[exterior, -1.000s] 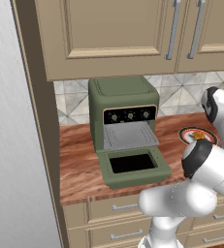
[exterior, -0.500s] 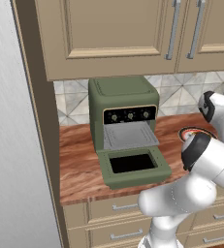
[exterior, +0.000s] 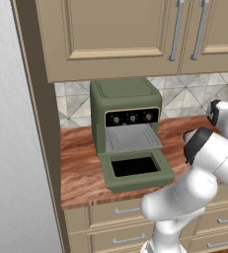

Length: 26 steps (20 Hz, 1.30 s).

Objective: Open the toaster oven door. Place the bread on the bottom tray in the toaster oven and place the chicken drumstick on the top tray.

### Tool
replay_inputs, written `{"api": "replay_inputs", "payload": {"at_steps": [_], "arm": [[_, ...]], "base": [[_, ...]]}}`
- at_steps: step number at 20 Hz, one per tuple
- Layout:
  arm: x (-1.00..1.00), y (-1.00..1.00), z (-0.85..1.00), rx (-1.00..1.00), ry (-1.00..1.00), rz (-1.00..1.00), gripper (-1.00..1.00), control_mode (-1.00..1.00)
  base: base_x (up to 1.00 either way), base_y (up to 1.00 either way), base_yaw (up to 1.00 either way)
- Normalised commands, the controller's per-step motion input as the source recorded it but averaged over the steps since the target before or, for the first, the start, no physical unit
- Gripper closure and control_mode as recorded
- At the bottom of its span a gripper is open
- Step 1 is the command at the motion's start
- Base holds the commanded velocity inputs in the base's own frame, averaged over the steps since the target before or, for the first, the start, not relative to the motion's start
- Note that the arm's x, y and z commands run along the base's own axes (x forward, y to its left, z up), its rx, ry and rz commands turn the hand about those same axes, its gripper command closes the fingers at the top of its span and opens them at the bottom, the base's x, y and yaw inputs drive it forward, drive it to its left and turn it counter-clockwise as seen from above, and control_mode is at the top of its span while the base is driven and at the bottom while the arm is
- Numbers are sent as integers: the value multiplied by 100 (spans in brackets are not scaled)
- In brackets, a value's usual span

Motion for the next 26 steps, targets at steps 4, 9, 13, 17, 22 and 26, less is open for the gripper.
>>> {"api": "replay_inputs", "payload": {"at_steps": [4,9,13,17,22,26], "arm": [[0,-79,0,-17,14,5,-100,-100],[0,-69,-14,-4,23,1,-100,-100],[0,-59,-26,0,21,0,-100,-100],[1,-55,-26,4,17,0,-100,-100],[6,-48,-30,11,15,0,-100,-100],[12,-49,-22,18,7,0,-100,-100]], "base": [[0,0,0],[0,0,0],[0,0,0],[0,0,0],[0,0,0],[0,0,0]]}}
